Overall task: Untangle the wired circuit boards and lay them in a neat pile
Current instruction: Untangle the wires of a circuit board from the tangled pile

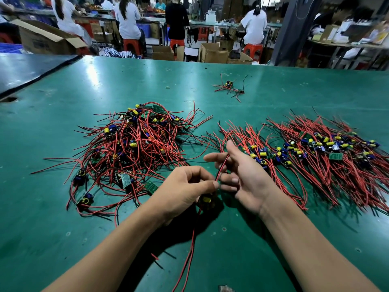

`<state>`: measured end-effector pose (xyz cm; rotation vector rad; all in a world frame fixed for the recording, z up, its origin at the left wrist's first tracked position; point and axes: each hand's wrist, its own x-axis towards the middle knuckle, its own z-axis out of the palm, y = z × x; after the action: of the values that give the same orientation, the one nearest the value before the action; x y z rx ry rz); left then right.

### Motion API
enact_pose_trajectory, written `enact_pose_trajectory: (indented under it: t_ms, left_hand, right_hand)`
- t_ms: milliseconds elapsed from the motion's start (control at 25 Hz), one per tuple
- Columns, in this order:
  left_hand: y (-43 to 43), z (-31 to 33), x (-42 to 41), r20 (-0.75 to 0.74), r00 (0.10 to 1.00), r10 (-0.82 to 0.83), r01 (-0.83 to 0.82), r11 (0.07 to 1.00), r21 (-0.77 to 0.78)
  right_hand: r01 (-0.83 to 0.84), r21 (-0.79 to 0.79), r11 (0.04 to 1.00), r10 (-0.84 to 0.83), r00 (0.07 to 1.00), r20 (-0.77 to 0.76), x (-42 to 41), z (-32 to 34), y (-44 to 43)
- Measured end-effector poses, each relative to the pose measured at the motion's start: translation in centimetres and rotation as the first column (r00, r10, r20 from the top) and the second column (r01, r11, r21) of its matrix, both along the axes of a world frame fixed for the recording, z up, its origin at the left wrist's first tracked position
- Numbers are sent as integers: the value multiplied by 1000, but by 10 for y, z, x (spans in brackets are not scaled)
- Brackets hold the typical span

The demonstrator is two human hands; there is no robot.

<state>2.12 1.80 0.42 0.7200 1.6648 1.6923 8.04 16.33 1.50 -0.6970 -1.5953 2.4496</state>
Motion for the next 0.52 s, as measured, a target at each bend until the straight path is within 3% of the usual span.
enact_pose_trajectory:
  t_ms: [160,520]
  left_hand:
    - [0,-2,1,20,999,28,-28,1000,13]
    - [1,-2,1,34,999,34,-37,994,99]
  right_hand:
    - [-52,-88,995,52,999,-7,3,2,6]
    - [-192,268,944,191,981,31,5,-8,-8]
